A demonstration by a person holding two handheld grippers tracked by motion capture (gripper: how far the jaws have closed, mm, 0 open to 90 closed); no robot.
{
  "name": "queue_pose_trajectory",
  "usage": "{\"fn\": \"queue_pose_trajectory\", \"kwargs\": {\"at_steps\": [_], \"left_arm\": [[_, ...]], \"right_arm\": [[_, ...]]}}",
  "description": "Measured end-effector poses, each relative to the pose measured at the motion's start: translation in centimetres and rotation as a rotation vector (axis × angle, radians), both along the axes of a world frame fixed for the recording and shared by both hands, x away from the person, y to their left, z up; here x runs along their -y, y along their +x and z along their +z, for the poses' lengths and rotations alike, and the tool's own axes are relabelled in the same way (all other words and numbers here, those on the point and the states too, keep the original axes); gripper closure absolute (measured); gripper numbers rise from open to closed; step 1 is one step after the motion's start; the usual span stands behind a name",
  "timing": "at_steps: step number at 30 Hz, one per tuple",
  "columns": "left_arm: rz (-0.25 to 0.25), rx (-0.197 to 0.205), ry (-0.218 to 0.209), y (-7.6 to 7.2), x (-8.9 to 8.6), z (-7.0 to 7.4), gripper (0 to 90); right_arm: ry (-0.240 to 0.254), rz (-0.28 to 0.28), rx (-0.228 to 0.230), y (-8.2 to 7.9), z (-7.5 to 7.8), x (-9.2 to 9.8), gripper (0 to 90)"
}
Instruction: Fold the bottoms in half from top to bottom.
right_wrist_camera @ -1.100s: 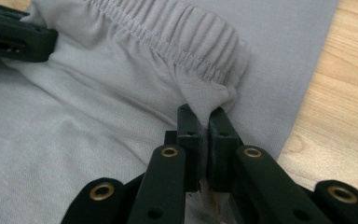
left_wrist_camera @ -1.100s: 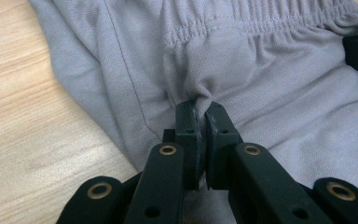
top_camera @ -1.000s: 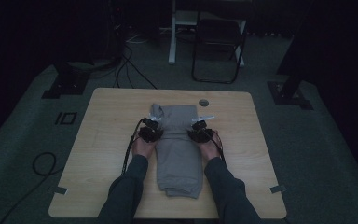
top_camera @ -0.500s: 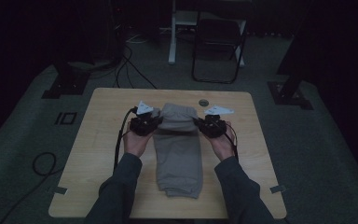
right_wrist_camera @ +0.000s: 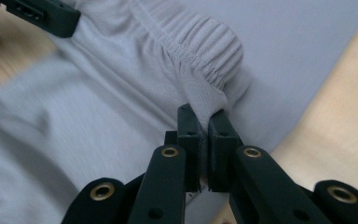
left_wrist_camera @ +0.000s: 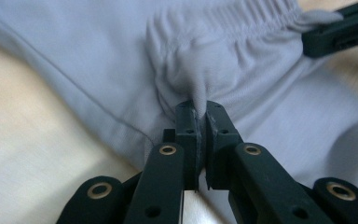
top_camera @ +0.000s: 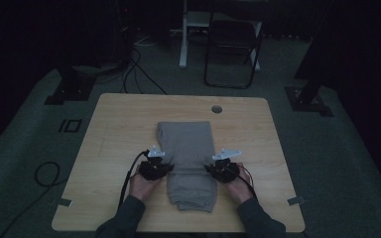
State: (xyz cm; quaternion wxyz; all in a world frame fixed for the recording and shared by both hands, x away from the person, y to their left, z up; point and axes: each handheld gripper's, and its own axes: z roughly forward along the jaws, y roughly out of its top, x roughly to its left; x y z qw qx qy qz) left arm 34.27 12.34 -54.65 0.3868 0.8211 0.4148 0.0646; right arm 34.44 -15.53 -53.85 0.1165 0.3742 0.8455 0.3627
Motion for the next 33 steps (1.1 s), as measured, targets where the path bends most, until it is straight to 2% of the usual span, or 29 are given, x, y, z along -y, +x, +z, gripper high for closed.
{"fn": "queue_pose_trajectory", "kwargs": {"at_steps": [1, 2, 3, 4, 6, 7, 9, 10, 11, 12, 14, 15, 16, 18, 19, 23, 25, 30, 33], "left_arm": [[0.014, -0.014, -0.034, 0.0, -0.4, -0.1, 81.8], [0.014, -0.014, -0.034, 0.0, -0.4, -0.1, 76.1], [0.014, -0.014, -0.034, 0.0, -0.4, -0.1, 76.1], [0.012, -0.014, -0.037, 0.2, -0.7, 0.3, 69.6], [0.017, 0.000, -0.053, 0.3, -1.1, 1.0, 67.9], [0.022, 0.011, -0.068, 0.4, -1.4, 1.4, 67.0], [0.036, 0.021, -0.094, 0.9, -1.9, 2.3, 65.4], [0.047, 0.024, -0.095, 1.4, -2.1, 2.8, 65.0], [0.058, 0.029, -0.091, 1.8, -2.1, 3.1, 65.1], [0.064, 0.035, -0.088, 2.2, -2.0, 3.3, 65.8], [0.074, 0.032, -0.074, 3.1, -1.8, 3.4, 71.7], [0.080, 0.018, -0.068, 3.8, -1.5, 3.4, 75.0], [0.082, 0.010, -0.059, 4.2, -1.3, 3.2, 79.3], [0.084, 0.000, 0.002, 5.3, -0.5, 2.7, 85.0], [0.083, -0.012, 0.033, 5.9, 0.0, 2.2, 85.8], [0.068, -0.035, 0.088, 6.9, 1.2, 0.9, 86.0], [0.057, -0.017, 0.083, 6.8, 1.6, 0.6, 84.0], [0.044, -0.017, 0.067, 6.1, 1.5, 0.8, 78.9], [0.025, -0.011, 0.028, 5.2, 1.1, 1.0, 77.7]], "right_arm": [[0.010, 0.000, -0.013, -0.2, -0.7, 0.0, 85.3], [0.010, 0.000, -0.013, -0.2, -0.7, 0.0, 85.3], [0.013, 0.005, -0.032, -0.1, -0.6, 0.1, 85.3], [0.010, 0.008, -0.046, 0.1, -0.3, 0.2, 67.8], [0.019, 0.016, -0.035, 0.1, 0.2, 0.4, 63.1], [0.033, 0.019, -0.031, 0.1, 0.5, 0.6, 61.0], [0.095, 0.023, -0.016, 0.3, 1.4, 1.2, 56.8], [0.116, 0.016, -0.008, 0.5, 1.9, 1.5, 55.8], [0.136, -0.001, -0.002, 0.9, 2.3, 1.7, 56.5], [0.138, -0.015, 0.004, 1.2, 2.6, 1.9, 62.9], [0.122, -0.048, 0.002, 2.2, 2.9, 1.9, 76.6], [0.112, -0.061, -0.004, 2.5, 2.9, 1.8, 78.9], [0.091, -0.077, -0.010, 3.2, 2.7, 1.6, 80.9], [0.053, -0.097, -0.017, 4.2, 2.1, 1.1, 82.0], [0.043, -0.100, -0.022, 4.6, 1.8, 0.9, 82.5], [-0.013, -0.121, -0.061, 6.1, 0.1, 0.0, 83.4], [0.009, -0.122, -0.067, 6.4, -0.3, -0.1, 83.8], [0.041, -0.085, -0.090, 6.1, -0.3, -0.1, 81.9], [0.124, -0.059, -0.127, 5.7, -0.2, 0.5, 79.8]]}}
